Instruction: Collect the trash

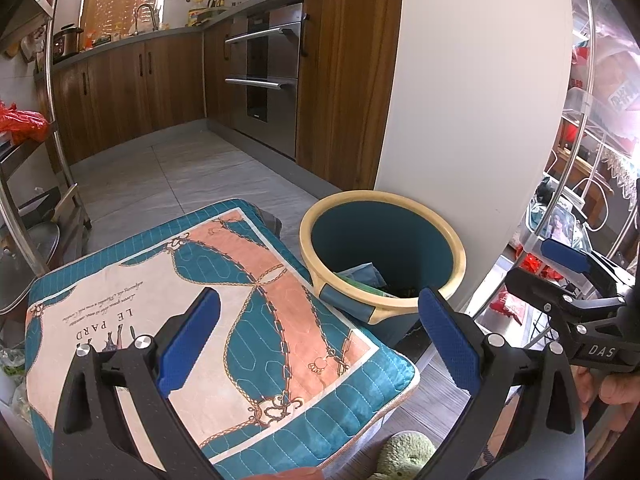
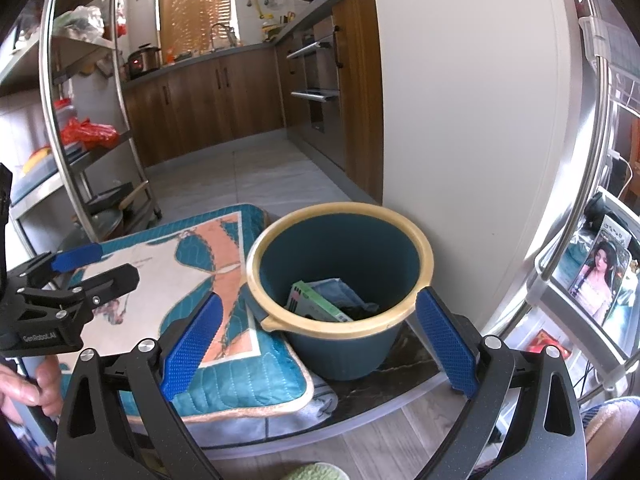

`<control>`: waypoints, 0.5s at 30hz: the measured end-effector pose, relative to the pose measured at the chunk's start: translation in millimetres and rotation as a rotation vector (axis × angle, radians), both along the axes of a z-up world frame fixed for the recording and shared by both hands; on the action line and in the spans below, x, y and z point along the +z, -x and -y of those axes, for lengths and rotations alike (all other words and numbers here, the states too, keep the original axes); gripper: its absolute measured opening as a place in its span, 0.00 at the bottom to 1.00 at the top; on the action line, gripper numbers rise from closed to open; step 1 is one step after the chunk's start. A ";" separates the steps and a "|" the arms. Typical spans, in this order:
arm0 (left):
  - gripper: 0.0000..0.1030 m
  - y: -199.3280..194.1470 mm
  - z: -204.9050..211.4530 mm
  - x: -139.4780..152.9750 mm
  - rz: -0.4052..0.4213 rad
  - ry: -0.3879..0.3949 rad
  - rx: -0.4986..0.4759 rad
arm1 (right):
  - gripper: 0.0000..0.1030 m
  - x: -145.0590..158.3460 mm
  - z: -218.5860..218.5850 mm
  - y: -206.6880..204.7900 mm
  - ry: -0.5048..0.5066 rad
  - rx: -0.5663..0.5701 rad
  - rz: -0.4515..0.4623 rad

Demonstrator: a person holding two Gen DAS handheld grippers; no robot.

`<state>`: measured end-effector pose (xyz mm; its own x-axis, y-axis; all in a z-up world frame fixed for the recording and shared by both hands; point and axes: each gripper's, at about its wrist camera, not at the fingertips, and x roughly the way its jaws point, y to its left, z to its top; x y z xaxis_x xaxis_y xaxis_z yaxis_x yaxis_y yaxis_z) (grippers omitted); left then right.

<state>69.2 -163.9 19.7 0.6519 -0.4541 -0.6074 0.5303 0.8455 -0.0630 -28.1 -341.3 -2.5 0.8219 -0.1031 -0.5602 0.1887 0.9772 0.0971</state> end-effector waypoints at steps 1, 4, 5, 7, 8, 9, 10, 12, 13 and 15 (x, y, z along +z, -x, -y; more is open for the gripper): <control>0.95 0.1 0.1 -0.1 0.000 -0.001 -0.001 | 0.94 0.0 0.0 0.1 0.000 0.000 -0.001; 0.95 -0.2 0.2 -0.1 0.001 -0.002 0.000 | 0.94 0.3 -0.2 0.2 0.000 0.000 -0.001; 0.95 0.0 0.2 0.1 0.001 -0.004 0.000 | 0.94 0.2 -0.4 0.2 0.000 0.001 -0.003; 0.95 0.8 0.1 -0.5 0.002 -0.004 -0.002 | 0.94 1.1 -0.8 0.9 0.000 0.003 -0.002; 0.95 1.1 -0.3 -0.2 0.002 -0.003 -0.002 | 0.94 1.3 -1.3 1.1 0.000 0.003 -0.002; 0.95 1.1 -0.4 -0.7 0.001 -0.004 -0.003 | 0.94 1.3 -1.4 1.1 0.000 0.002 -0.004; 0.95 1.2 -0.5 -0.7 0.001 -0.004 -0.003 | 0.94 1.7 -1.4 1.2 -0.001 0.002 -0.004; 0.95 1.4 0.0 -1.4 0.000 -0.006 -0.004 | 0.94 2.0 -1.4 1.4 -0.001 0.001 -0.004; 0.95 1.8 -0.1 -1.7 0.000 -0.009 -0.005 | 0.94 2.1 -1.4 1.5 -0.001 0.001 -0.005; 0.95 2.1 0.7 -1.9 0.000 -0.011 -0.007 | 0.94 2.0 -1.1 1.4 -0.001 0.003 -0.003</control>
<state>67.1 -164.6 17.8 0.6489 -0.4521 -0.6120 0.5364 0.8423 -0.0534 -29.5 -340.2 -0.6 0.8204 -0.1005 -0.5628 0.1865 0.9776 0.0972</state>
